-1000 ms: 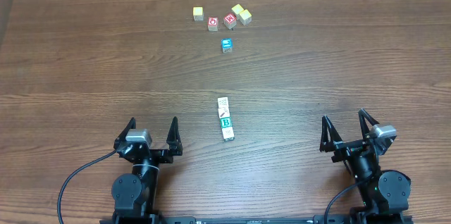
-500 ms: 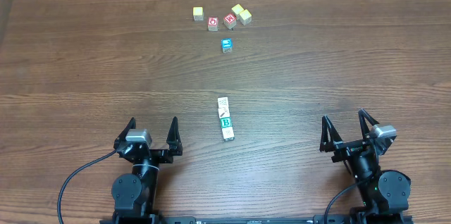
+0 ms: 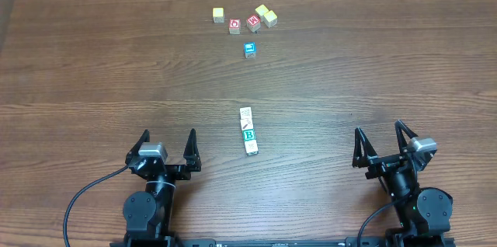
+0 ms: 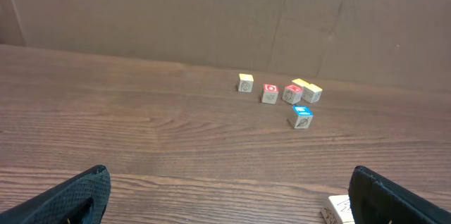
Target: Flip 4 blocks
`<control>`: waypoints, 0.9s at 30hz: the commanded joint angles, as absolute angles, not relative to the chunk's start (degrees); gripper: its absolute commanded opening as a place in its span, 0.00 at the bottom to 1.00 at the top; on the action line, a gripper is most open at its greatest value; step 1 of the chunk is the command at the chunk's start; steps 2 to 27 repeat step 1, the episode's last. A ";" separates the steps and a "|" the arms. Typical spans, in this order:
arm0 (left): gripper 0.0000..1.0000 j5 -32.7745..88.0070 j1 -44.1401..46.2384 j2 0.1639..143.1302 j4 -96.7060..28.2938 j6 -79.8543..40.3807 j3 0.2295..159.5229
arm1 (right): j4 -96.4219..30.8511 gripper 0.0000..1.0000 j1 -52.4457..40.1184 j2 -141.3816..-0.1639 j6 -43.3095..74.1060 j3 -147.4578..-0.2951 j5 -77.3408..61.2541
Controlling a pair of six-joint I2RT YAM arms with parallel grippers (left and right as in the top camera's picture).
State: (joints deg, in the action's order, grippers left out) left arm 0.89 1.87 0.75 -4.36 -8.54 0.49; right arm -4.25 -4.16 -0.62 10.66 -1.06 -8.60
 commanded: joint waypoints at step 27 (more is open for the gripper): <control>1.00 1.32 1.87 0.25 -4.43 -7.27 0.27 | -3.99 1.00 -3.99 -0.23 10.41 -0.45 -8.67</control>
